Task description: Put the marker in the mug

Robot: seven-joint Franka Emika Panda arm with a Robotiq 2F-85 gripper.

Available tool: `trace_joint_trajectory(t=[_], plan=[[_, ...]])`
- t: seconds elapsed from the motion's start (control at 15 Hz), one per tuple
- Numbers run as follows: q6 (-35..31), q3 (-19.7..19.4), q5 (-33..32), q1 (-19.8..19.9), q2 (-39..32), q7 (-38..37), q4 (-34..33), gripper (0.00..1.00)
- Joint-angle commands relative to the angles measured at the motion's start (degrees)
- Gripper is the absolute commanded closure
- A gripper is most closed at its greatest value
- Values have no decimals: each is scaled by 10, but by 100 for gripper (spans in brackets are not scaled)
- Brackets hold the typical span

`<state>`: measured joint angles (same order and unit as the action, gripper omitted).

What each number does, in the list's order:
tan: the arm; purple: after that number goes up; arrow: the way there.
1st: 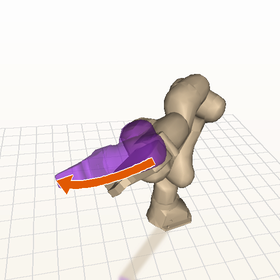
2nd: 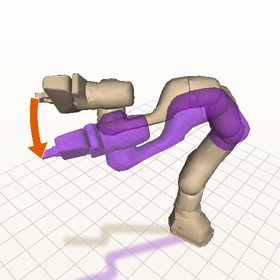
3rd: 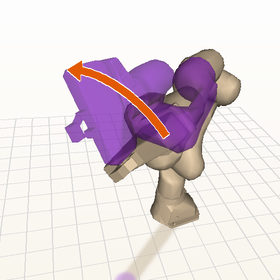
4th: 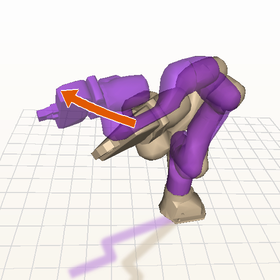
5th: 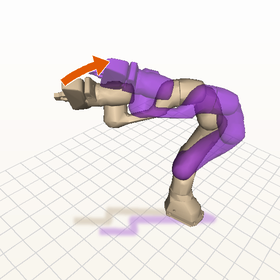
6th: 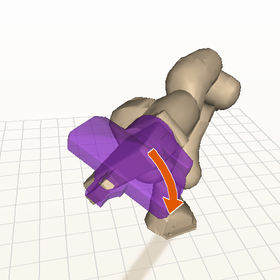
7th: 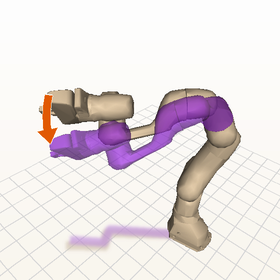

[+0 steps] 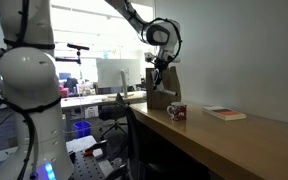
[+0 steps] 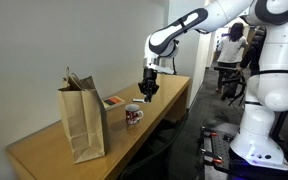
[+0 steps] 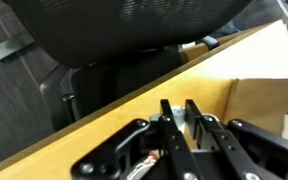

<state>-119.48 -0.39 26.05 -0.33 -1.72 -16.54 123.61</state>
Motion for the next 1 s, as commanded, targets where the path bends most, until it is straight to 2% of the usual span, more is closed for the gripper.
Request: trace_joint_trajectory(t=[0.0, 0.13, 0.93], plan=[[94, -11, 16, 16, -71, -6, -87, 95], [122, -16, 13, 25, -106, -14, -127, 95], [311, -20, 96, 78, -280, -31, -344, 95]])
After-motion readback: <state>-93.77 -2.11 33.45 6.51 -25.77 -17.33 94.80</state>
